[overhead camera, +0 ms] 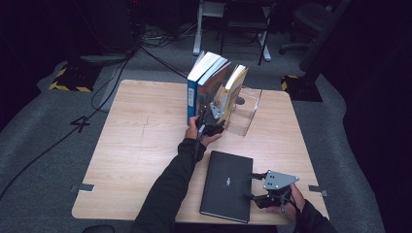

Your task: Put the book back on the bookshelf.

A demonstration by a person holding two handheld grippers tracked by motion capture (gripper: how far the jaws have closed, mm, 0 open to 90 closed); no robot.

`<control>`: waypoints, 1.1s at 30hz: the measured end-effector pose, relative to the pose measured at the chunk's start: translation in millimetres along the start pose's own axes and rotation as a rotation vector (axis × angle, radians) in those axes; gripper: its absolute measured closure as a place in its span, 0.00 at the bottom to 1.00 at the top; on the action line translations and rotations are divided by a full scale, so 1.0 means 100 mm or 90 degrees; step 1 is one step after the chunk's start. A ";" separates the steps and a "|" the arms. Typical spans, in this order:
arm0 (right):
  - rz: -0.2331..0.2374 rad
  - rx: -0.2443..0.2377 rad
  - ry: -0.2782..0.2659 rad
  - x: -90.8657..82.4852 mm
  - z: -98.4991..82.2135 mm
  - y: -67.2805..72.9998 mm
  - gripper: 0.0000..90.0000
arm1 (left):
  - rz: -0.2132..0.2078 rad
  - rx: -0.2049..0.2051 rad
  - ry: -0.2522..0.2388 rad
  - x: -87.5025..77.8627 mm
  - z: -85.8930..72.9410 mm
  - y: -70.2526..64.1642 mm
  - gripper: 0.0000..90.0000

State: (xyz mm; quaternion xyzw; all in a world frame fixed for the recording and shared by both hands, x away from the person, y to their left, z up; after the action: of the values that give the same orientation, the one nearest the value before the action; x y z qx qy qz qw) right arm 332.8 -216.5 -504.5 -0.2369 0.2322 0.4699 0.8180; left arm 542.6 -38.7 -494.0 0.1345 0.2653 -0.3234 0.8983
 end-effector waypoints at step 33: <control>-0.011 -0.003 -0.014 -0.01 0.00 -0.02 0.37 | -0.073 -0.154 -0.026 0.22 -0.08 -0.02 0.80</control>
State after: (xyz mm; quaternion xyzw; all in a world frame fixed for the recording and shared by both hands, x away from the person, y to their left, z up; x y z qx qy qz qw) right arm 334.1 -218.2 -503.0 -0.2353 0.2200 0.4660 0.8240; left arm 552.2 -48.4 -513.7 0.0029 0.2915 -0.3428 0.8930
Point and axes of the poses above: each handheld gripper's, and its own axes: x roughly forward along the jaws, z roughly out of its top, y roughly to its left, the point moved 6 cm from there along x, roughly forward along the jaws, and after that the axes turned 3 degrees about -z, right-handed, at the moved point
